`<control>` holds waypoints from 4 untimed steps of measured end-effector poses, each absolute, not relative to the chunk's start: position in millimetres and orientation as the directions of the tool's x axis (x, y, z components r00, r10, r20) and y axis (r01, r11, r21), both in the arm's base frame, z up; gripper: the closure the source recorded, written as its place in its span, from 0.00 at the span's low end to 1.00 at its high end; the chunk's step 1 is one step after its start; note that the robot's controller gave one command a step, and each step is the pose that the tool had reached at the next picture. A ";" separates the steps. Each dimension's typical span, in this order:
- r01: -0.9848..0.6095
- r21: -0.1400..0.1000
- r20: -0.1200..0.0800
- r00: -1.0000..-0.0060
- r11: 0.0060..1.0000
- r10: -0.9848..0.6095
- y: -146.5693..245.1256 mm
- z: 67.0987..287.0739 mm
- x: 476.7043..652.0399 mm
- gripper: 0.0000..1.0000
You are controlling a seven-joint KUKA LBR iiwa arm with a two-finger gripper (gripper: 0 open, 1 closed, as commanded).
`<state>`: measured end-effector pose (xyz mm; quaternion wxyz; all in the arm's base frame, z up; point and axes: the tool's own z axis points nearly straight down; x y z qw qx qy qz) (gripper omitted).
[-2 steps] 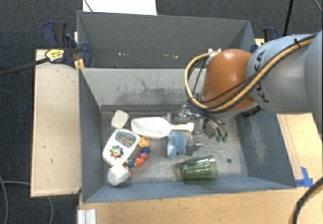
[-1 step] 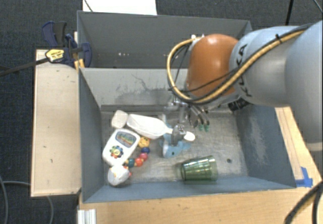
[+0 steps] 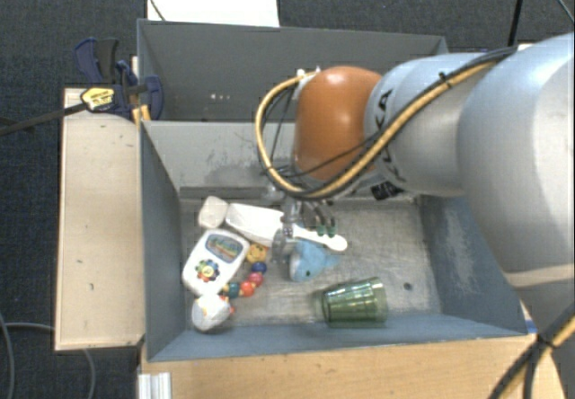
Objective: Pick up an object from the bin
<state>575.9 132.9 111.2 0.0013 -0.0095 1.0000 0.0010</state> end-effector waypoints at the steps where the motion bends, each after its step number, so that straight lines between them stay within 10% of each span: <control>1: -0.138 0.001 -0.004 -0.990 0.990 -0.138 147.4 75.4 562.4 0.00; 2: 0.031 0.006 -0.023 -0.999 1.000 0.031 131.7 76.4 567.5 1.00; 4: 0.031 0.004 -0.017 -0.999 1.000 0.031 131.5 78.4 566.9 1.00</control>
Offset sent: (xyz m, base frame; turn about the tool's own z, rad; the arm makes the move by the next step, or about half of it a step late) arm -0.0150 -0.0019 -0.0412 0.0481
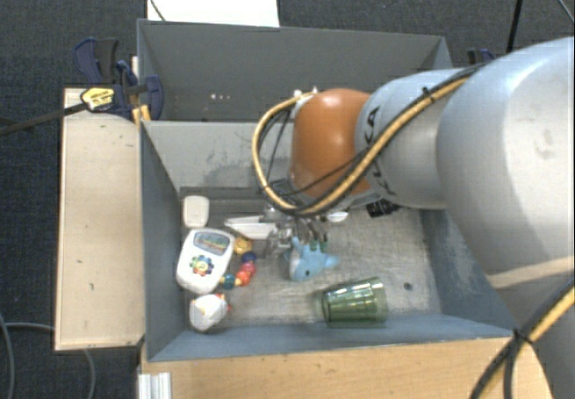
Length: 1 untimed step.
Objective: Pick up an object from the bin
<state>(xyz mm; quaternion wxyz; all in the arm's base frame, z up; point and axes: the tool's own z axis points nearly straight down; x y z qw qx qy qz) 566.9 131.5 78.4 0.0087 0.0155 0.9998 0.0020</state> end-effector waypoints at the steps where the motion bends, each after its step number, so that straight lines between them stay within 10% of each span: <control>1: 0.031 0.002 -0.007 -1.000 1.000 0.031 131.1 84.2 565.7 1.00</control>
Offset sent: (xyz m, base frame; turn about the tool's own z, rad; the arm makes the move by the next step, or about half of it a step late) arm 0.0001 0.0000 0.0865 0.0000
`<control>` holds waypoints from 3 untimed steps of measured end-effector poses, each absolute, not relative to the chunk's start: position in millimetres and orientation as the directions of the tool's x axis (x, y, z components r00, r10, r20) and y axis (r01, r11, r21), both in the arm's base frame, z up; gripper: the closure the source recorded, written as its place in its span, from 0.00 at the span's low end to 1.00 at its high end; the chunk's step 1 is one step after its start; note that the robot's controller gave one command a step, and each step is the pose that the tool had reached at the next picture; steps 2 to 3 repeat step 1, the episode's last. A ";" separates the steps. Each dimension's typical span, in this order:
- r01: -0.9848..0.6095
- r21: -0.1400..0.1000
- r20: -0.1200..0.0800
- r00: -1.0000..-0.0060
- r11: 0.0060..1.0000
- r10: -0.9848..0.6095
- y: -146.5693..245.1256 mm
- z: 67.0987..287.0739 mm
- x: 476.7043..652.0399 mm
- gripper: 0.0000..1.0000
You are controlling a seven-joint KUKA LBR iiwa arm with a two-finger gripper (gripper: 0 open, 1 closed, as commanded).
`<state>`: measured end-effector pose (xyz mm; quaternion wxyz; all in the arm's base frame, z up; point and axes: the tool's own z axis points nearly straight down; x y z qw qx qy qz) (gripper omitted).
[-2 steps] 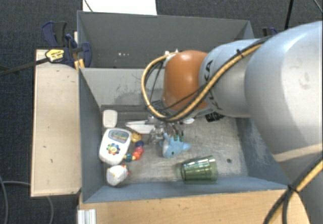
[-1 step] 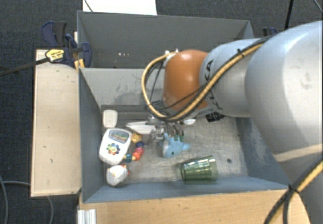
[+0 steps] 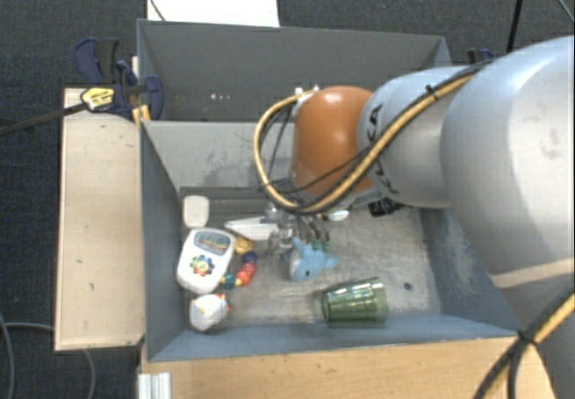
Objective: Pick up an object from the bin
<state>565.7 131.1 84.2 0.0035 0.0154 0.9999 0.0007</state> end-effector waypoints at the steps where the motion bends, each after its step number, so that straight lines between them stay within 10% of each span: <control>1: 0.031 0.000 0.003 -1.000 1.000 0.031 130.9 94.6 563.9 1.00; 3: 0.031 0.000 0.003 -1.000 1.000 0.031 130.9 94.6 563.9 1.00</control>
Offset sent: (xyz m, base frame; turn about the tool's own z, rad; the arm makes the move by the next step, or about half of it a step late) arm 0.0002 0.0001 0.0552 0.0000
